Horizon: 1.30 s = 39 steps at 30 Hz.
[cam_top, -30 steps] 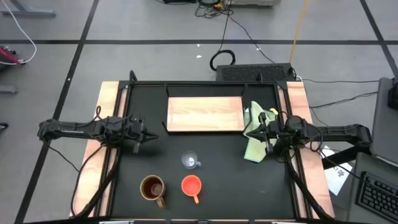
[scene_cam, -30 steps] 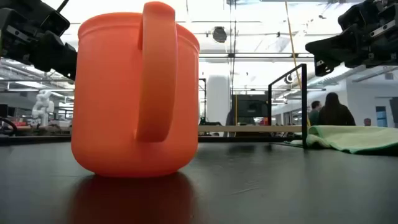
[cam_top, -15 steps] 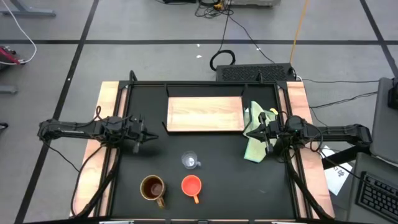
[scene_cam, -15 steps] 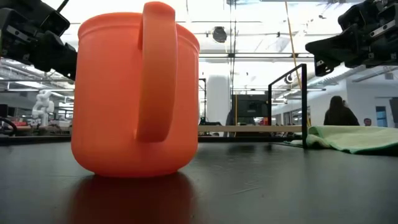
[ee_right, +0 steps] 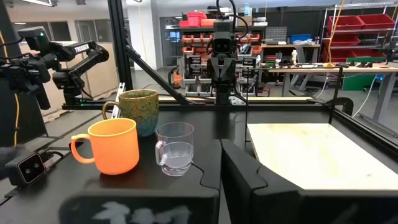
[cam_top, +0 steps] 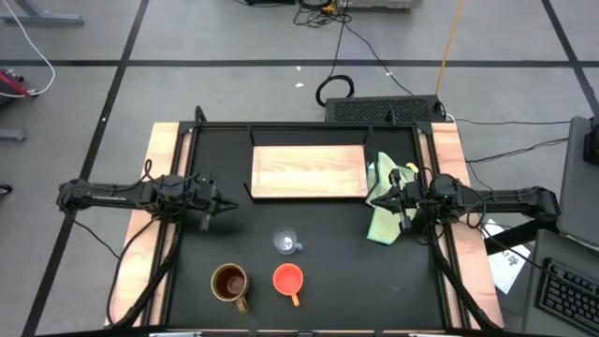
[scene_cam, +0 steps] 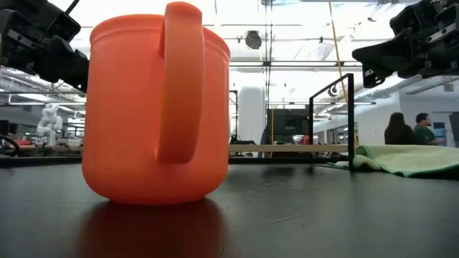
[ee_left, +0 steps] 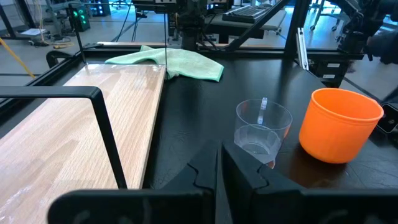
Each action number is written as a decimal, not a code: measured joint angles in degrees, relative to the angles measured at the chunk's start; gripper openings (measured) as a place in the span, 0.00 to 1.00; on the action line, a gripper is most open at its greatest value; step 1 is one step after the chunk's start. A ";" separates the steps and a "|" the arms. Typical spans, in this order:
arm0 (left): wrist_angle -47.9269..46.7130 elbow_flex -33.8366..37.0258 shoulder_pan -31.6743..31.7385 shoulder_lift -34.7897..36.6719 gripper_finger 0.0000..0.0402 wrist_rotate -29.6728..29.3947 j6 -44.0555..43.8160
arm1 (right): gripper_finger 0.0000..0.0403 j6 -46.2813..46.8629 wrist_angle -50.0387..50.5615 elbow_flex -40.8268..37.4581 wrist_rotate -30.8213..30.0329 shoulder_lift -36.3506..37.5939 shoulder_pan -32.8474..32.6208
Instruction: Stack small to large cups/mugs on shelf
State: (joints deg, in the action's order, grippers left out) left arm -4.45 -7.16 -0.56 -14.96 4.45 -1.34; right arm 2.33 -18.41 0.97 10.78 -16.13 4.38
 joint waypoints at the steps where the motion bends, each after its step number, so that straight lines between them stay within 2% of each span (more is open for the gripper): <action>1: 0.00 0.00 -0.01 0.00 0.06 0.00 0.01 | 0.00 0.00 0.00 -0.01 0.00 0.02 0.00; 31: 0.06 0.00 0.00 0.00 0.06 0.00 0.10 | 0.00 0.00 0.01 -0.01 0.01 0.00 0.01; 35: 1.11 0.00 0.00 0.00 0.06 -0.02 2.30 | 0.00 0.00 -0.25 -0.01 0.01 0.02 0.02; 39: 2.75 0.00 0.00 -0.02 0.06 0.00 0.96 | 0.00 0.00 -0.23 0.00 0.00 0.02 0.00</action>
State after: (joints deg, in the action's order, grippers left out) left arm -1.70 -7.16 -0.56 -14.98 4.45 -0.38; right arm 2.33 -18.63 0.97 10.78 -16.12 4.39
